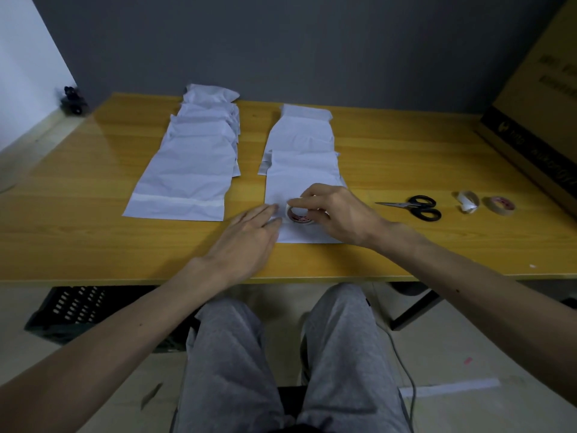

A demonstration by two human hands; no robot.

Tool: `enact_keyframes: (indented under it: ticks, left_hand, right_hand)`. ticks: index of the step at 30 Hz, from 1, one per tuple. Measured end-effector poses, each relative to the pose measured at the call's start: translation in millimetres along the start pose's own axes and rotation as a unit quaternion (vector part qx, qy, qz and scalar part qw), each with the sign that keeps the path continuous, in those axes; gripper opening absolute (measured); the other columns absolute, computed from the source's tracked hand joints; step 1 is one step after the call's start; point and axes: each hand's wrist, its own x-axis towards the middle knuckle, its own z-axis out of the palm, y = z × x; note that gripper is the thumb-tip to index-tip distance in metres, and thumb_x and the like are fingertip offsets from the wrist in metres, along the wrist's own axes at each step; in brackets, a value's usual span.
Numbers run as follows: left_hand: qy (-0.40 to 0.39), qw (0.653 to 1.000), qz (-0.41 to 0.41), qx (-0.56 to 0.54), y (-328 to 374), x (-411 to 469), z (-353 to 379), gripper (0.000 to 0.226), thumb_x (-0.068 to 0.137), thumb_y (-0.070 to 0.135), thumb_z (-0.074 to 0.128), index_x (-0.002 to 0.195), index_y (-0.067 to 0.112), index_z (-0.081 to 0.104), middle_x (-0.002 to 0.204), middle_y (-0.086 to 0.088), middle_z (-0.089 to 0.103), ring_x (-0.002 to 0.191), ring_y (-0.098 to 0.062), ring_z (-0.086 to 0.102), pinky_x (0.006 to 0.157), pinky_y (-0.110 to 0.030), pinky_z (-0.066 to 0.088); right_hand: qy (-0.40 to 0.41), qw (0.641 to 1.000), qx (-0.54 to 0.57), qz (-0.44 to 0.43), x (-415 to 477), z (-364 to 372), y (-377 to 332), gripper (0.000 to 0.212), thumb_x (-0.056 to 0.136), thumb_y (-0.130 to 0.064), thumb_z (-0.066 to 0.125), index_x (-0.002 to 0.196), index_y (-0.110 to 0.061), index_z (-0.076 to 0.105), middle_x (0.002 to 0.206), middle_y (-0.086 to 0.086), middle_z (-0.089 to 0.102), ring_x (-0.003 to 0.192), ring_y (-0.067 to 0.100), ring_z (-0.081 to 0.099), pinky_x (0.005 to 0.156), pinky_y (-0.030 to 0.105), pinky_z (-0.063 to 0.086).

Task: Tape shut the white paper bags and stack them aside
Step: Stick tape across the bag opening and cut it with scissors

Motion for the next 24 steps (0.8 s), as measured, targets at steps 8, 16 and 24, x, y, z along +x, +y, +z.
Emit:
enact_keyframes:
  ticks: [8,16,24]
  left_hand:
    - [-0.04,0.999,0.005,-0.018,-4,2,-7,0.047,0.106,0.023,0.025,0.152,0.017,0.023,0.16,0.003,0.019,0.147,-0.008,0.012,0.114,-0.017,0.002]
    - [-0.074,0.997,-0.016,0.031,0,6,-4,0.058,0.099,0.011,0.031,0.154,0.017,0.014,0.162,-0.001,0.002,0.149,-0.013,-0.001,0.121,-0.032,0.005]
    - [-0.071,0.989,-0.089,-0.097,27,5,-1,0.058,0.104,0.041,0.023,0.153,0.009,0.019,0.16,-0.004,0.016,0.148,-0.015,0.01,0.12,-0.027,0.007]
  right_hand:
    - [0.069,0.997,0.026,0.016,-4,6,0,0.017,0.087,0.0,0.061,0.104,-0.004,0.063,0.096,0.01,0.067,0.083,0.019,0.06,0.075,0.028,0.049]
    - [0.102,0.991,0.082,-0.009,-1,11,2,0.026,0.085,0.0,0.066,0.111,-0.006,0.071,0.09,0.006,0.065,0.081,0.016,0.061,0.077,0.024,0.051]
    - [0.117,0.984,0.128,0.034,-4,17,1,0.035,0.086,-0.001,0.065,0.119,-0.012,0.067,0.088,-0.003,0.064,0.082,0.01,0.06,0.078,0.018,0.049]
